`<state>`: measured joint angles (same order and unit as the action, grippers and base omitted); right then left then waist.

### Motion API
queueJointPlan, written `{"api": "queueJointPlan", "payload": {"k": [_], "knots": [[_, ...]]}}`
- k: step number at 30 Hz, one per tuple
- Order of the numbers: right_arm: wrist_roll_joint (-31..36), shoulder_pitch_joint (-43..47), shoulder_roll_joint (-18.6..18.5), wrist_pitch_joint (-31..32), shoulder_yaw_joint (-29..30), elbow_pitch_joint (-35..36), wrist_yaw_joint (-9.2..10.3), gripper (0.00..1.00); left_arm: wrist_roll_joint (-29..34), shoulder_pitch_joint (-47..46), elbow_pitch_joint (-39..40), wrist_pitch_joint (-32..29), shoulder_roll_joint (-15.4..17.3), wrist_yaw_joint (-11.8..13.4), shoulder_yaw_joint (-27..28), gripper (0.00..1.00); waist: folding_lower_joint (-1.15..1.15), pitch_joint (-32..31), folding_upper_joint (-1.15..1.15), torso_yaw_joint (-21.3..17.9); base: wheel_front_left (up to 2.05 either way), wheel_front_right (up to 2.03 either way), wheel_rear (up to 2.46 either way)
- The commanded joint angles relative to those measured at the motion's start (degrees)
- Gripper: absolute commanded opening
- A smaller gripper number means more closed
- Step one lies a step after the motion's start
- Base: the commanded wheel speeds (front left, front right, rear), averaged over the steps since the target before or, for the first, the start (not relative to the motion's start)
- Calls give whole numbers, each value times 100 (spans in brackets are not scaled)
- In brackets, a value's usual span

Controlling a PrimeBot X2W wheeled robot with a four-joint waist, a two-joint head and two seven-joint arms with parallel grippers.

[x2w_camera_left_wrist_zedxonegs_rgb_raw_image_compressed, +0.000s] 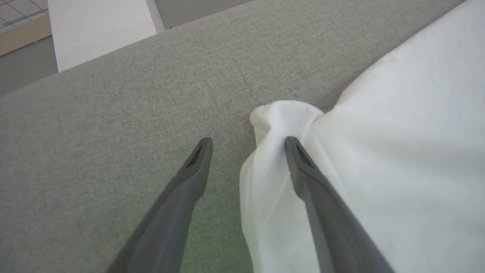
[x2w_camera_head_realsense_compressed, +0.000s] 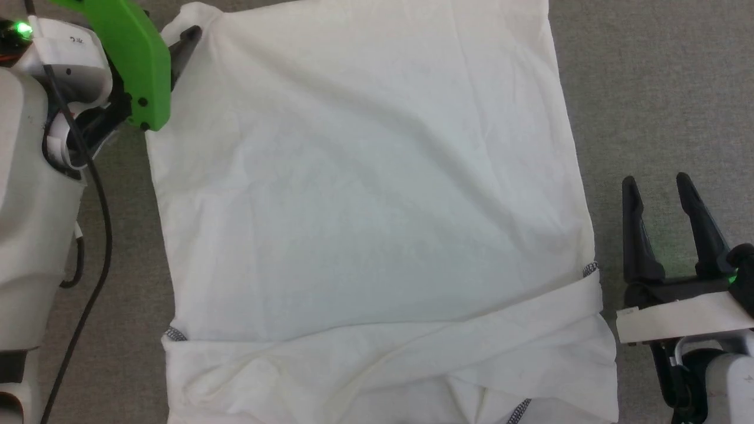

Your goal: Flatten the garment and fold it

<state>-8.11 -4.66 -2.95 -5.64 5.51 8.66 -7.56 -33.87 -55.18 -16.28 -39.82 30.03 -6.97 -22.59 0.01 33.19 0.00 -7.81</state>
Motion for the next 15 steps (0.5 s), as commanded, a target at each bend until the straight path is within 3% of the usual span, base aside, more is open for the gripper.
{"api": "queueJointPlan", "payload": {"k": [1, 2, 3, 4, 15], "knots": [[-5, -124, 7, -46, -17, 11, 8, 100, 1, -77, -19, -8, 62, 45, 9, 100, -1, 89, 0, -70, 0, 0, 0], [-4, -139, 7, -48, -13, 8, 8, 100, -2, -66, -28, -3, 61, 56, 9, 100, -1, 106, 0, -77, 0, 0, 0], [-1, -154, 7, -50, -1, 7, 8, 100, -5, -54, -33, 2, 61, 57, -1, 60, -1, 129, 0, -80, 0, 0, 0], [2, -163, 7, -51, 9, 4, 8, 100, 4, -47, -32, 15, 69, 52, -20, 0, -1, 142, 0, -80, 0, 0, 0], [345, -423, 3, 124, 20, 150, 8, 100, -159, 126, -60, 509, 46, 2, -48, 0, -1, -86, 0, 117, 0, 0, 0]]}}
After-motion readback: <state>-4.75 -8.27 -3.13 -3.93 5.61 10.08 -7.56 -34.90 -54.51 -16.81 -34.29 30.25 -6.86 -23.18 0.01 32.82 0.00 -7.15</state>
